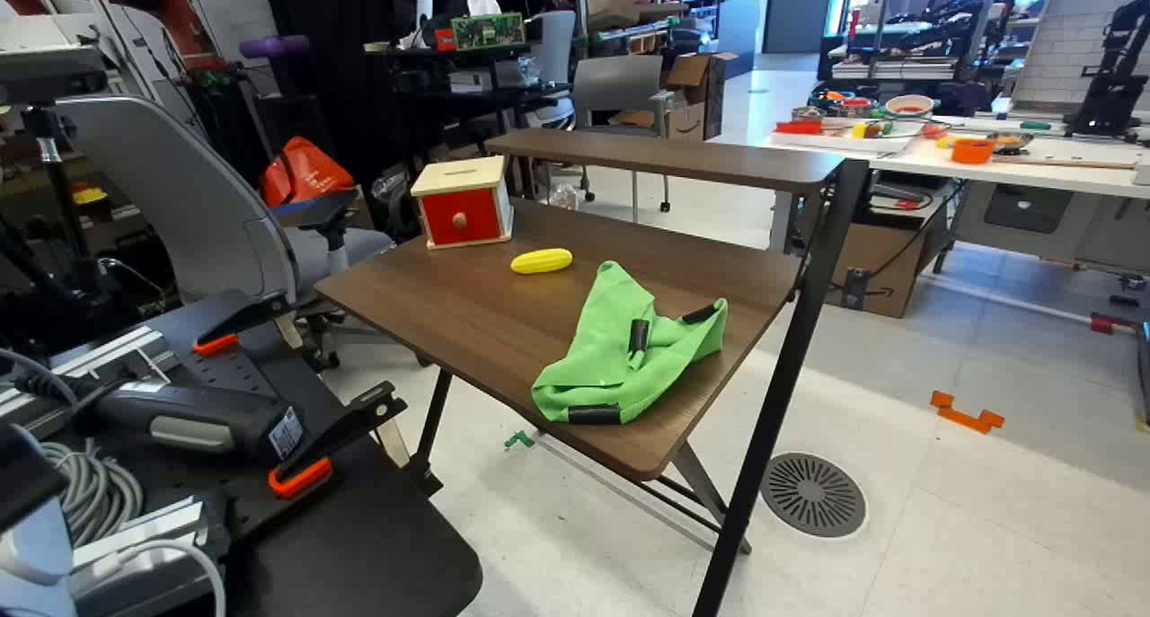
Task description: Move the green towel to the left
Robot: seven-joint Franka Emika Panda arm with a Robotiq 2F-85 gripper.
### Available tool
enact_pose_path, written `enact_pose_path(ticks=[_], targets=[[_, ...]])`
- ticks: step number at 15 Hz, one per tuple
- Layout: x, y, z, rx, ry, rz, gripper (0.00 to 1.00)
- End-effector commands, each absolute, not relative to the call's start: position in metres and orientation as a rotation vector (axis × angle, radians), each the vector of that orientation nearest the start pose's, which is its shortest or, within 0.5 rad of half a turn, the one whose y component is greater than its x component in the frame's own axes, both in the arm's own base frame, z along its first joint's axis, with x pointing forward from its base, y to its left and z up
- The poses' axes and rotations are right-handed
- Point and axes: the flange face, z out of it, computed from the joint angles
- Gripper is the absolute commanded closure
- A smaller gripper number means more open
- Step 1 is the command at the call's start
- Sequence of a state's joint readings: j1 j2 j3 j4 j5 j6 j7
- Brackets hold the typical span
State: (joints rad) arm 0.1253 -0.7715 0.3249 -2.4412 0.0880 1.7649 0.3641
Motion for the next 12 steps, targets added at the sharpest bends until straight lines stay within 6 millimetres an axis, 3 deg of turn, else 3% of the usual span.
enact_pose_path(ticks=[1,12], targets=[[0.2914,0.1713,0.5487,-3.24,0.013,-0.186,0.0],[0.296,0.1733,0.5513,-3.249,0.059,-0.217,0.0]])
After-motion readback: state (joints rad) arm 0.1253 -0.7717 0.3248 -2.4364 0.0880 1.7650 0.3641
